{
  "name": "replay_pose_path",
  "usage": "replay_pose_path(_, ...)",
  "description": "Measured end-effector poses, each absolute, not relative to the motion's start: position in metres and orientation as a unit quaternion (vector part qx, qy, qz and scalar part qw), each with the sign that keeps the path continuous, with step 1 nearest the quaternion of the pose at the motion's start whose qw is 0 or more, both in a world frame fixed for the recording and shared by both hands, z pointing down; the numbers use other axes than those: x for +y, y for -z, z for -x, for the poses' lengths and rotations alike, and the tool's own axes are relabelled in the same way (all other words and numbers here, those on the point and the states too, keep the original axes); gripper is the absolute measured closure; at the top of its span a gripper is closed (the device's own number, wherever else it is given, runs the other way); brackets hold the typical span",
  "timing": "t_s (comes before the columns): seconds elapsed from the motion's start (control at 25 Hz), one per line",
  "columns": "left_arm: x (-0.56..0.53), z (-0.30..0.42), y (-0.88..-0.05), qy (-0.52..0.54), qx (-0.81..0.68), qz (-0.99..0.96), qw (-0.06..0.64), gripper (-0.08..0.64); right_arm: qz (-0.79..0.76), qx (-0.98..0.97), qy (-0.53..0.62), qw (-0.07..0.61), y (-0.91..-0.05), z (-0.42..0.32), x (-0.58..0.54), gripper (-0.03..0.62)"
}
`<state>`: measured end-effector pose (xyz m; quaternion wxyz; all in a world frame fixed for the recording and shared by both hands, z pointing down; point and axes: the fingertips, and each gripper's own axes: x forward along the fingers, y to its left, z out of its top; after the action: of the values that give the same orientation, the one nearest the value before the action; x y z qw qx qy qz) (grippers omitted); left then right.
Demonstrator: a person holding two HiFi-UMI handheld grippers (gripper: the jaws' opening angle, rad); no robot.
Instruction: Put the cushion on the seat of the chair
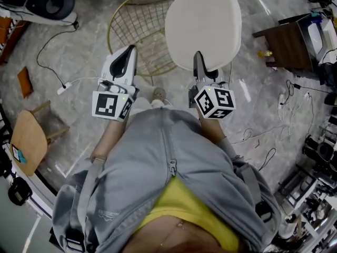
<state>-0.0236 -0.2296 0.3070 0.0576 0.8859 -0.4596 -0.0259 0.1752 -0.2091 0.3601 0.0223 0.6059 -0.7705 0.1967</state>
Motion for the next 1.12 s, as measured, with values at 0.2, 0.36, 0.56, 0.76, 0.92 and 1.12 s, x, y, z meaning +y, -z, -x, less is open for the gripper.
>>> replay_pose_path(0.2,-0.238,0.019,-0.308,0.019,-0.467,-0.882,0.061,0.563,-0.592,-0.777,-0.211,0.029,-0.370,-0.175,-0.218,0.548)
replay_pose_path(0.36,-0.241,0.024,-0.313,0.013,-0.466,-0.882,0.064,0.563,-0.585,-0.780,-0.221,0.031,-0.378,-0.165,-0.222,0.548)
replay_pose_path(0.56,-0.244,0.031,-0.313,0.004,-0.460,-0.885,0.063,0.563,-0.579,-0.780,-0.236,0.032,-0.385,-0.153,-0.225,0.548)
replay_pose_path(0.76,-0.246,0.038,-0.326,-0.005,-0.451,-0.890,0.065,0.563,-0.576,-0.776,-0.255,0.027,-0.405,-0.140,-0.224,0.548)
replay_pose_path(0.92,-0.246,0.047,-0.346,-0.010,-0.444,-0.893,0.075,0.563,-0.570,-0.774,-0.275,0.026,-0.431,-0.125,-0.224,0.548)
replay_pose_path(1.12,-0.249,0.049,-0.383,-0.016,-0.439,-0.894,0.089,0.563,-0.552,-0.780,-0.294,0.023,-0.469,-0.113,-0.222,0.548)
